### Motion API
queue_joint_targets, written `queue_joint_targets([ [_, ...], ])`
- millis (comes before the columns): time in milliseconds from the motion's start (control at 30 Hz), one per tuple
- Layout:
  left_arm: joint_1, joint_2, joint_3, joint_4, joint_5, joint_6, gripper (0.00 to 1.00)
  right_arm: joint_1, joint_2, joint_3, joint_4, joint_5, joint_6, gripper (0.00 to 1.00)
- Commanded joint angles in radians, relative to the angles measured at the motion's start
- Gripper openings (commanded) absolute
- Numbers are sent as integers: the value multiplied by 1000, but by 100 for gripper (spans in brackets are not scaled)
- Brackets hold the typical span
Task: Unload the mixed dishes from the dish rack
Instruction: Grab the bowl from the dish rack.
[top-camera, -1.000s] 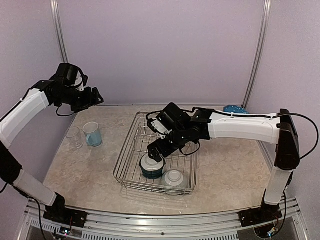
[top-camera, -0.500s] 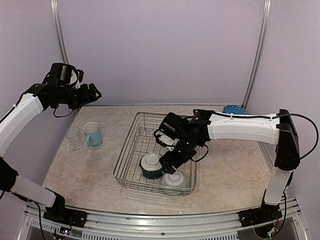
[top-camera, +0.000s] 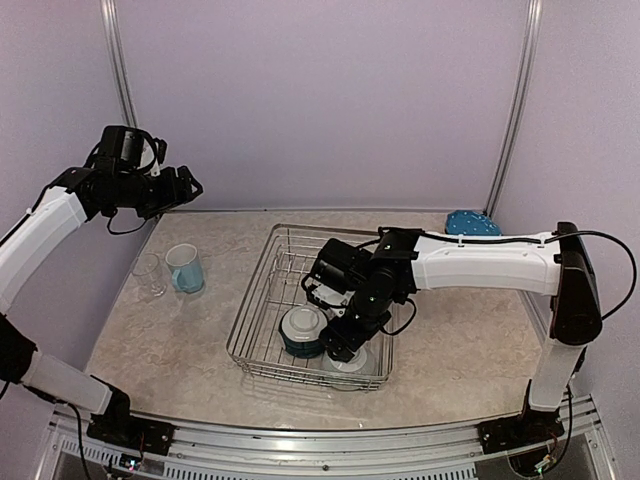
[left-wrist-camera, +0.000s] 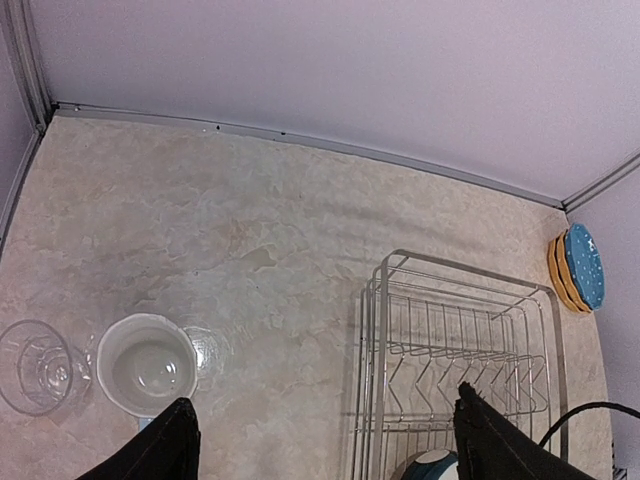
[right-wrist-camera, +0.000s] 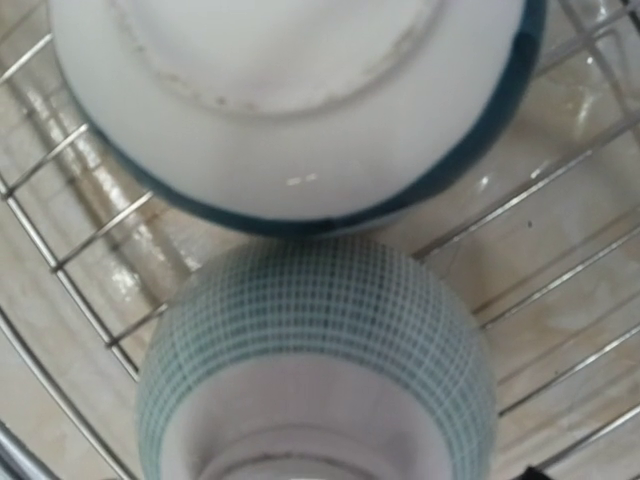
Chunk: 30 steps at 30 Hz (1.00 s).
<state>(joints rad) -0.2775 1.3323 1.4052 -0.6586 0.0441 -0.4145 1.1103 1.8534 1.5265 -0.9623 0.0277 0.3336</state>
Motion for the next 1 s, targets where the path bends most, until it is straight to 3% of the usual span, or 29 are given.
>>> queue_joint_targets([
  [0, -5, 8, -11, 10, -3, -6, 83, 17, 24, -9, -25, 8, -2, 82],
  [500, -14, 2, -9, 7, -2, -7, 83, 50, 56, -14, -43, 62, 11, 68],
  [967, -25, 5, -8, 6, -4, -6, 83, 59, 34, -8, -49, 92, 20, 42],
])
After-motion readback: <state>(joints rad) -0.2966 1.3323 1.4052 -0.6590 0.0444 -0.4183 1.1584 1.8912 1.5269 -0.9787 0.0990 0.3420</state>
